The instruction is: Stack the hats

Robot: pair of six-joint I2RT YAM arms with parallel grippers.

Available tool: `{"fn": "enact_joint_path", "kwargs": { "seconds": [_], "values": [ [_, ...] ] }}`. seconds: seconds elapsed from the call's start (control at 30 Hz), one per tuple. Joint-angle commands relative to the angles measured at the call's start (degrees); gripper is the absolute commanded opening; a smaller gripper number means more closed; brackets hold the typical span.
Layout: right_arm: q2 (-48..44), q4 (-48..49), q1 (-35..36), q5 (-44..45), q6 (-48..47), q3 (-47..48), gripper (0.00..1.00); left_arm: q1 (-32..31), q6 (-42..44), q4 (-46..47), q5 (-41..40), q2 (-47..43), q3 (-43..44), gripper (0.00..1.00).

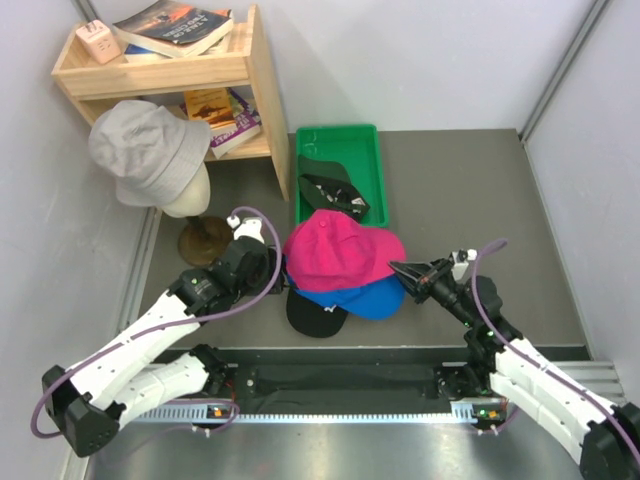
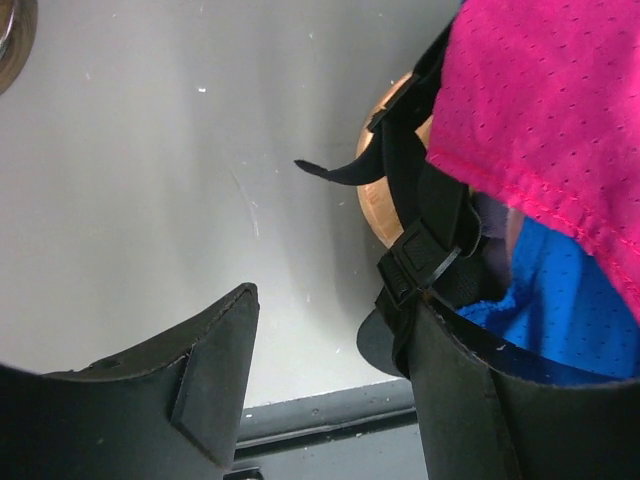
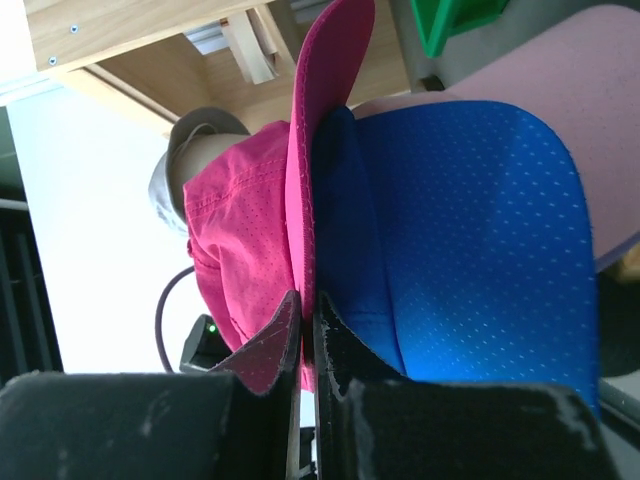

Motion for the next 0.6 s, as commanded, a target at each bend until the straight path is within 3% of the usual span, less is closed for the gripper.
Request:
{"fn": "enact_joint_path", "kwargs": {
  "seconds": [0.0, 0.07, 0.1, 0.17, 0.3, 0.47, 0.57],
  "values": [
    [-6.26, -14.05, -0.47, 0.54, 0.70, -1.41, 0.01, 0.17, -1.03, 2.18, -2.03, 0.67, -0.93, 0.64],
    [-6.96, -9.77, -0.65, 1.59, 1.49, -4.12, 0.07, 0.17, -1.03, 2.27, -2.20, 0.59, -0.76, 0.63],
    [-6.44, -1.56, -1.00, 1.60, 1.84, -5.09, 0.13, 0.08, -1.03, 2.36, -2.20, 0.59, -0.58, 0.63],
    [-3.38, 5.52, -1.96, 1.25, 1.32, -7.21, 0.19, 0.17, -0.25, 2.79, -2.12, 0.59, -0.32, 0.63],
    [4.36, 17.82, -5.30, -2.61, -4.12, -3.54, 0.39, 0.17, 1.51, 3.76, -1.41, 0.94, 0.38, 0.63],
    [12.70, 21.37, -8.99, -7.80, -11.68, 2.97, 0.62, 0.08, 3.88, 3.85, -1.33, 2.78, 1.61, 0.64],
    [15.87, 22.51, -10.57, -9.47, -13.45, 4.56, 0.65, 0.17, 4.59, 3.68, -1.68, 3.57, 2.23, 0.64]
  ]
}}
